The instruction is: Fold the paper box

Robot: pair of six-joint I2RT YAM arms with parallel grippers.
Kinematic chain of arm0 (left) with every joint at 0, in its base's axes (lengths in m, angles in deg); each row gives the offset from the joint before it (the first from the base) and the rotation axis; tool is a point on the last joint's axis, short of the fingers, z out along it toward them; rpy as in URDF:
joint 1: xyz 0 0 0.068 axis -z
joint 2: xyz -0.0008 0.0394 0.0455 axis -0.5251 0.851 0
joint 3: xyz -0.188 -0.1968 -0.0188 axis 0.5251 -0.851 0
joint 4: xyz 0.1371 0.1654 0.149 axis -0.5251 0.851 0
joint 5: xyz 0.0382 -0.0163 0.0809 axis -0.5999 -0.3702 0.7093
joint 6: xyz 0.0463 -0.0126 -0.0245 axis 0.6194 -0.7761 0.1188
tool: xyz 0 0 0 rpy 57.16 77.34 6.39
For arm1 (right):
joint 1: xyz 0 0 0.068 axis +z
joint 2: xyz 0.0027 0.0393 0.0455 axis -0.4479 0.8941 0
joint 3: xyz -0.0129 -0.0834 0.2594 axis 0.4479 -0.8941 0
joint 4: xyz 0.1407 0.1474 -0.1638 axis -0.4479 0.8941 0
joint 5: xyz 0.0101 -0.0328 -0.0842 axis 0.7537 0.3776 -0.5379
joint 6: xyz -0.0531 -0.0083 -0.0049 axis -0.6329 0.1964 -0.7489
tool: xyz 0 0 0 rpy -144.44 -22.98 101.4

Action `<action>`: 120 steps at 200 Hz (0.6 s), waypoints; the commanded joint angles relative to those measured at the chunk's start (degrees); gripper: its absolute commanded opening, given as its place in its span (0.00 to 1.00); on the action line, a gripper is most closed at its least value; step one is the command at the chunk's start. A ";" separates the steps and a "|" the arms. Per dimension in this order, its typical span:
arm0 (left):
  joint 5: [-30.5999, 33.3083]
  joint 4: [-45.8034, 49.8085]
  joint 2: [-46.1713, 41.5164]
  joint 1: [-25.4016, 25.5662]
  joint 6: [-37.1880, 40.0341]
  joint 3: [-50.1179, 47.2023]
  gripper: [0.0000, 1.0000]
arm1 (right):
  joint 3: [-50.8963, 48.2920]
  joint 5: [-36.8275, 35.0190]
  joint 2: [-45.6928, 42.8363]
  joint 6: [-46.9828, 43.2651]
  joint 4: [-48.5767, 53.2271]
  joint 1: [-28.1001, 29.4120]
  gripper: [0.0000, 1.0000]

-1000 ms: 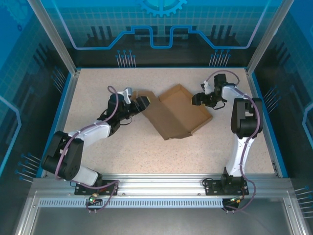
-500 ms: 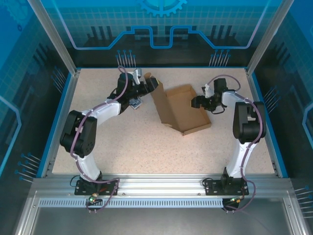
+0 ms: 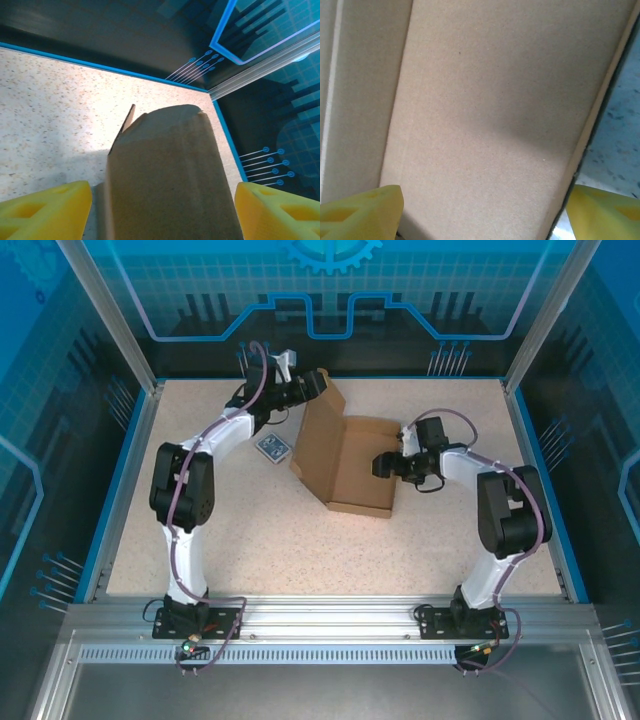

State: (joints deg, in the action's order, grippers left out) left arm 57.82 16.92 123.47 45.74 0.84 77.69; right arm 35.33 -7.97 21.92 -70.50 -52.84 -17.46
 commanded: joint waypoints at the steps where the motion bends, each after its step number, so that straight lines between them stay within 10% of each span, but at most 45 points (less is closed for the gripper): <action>1: -2.17 7.01 2.28 -0.71 4.61 5.00 0.77 | 0.68 -9.11 -4.66 -3.76 1.94 -0.03 0.86; 120: -1.85 11.77 2.79 -0.80 8.10 8.52 0.77 | 38.89 -18.80 18.49 -39.83 17.11 0.04 0.86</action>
State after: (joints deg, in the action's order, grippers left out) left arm 56.85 26.97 125.63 44.96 7.18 83.94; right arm 67.59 -26.99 34.40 -100.07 -44.36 -17.40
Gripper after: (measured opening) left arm 0.772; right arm 0.864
